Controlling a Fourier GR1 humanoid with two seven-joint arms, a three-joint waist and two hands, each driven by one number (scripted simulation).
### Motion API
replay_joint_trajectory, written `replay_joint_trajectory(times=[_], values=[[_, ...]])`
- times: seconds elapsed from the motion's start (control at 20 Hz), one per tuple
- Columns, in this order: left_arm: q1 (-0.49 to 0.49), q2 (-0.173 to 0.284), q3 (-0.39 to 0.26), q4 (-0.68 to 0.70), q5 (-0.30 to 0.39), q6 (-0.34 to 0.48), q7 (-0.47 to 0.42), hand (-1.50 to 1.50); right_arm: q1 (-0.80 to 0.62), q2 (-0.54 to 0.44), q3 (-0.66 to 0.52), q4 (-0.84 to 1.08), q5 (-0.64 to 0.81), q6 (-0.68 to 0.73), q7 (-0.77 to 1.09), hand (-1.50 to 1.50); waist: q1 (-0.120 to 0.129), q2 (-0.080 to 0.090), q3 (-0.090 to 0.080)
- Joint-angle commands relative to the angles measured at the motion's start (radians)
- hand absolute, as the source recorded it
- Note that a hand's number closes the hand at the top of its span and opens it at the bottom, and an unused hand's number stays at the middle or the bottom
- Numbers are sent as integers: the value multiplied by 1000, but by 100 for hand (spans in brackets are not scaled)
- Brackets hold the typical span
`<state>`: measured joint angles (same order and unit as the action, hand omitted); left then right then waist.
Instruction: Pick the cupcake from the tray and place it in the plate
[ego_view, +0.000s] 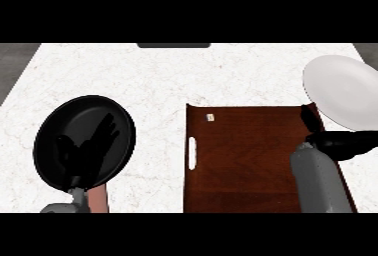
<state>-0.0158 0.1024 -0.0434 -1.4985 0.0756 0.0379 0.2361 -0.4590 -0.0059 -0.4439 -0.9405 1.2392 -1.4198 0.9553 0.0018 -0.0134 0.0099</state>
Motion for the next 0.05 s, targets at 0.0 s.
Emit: replay_joint_trajectory(times=[0.0], values=[[44,-31,-26,45,-2,-2,16,0,-27,6,1,54,54,-64,59,-150,6,12,-11]])
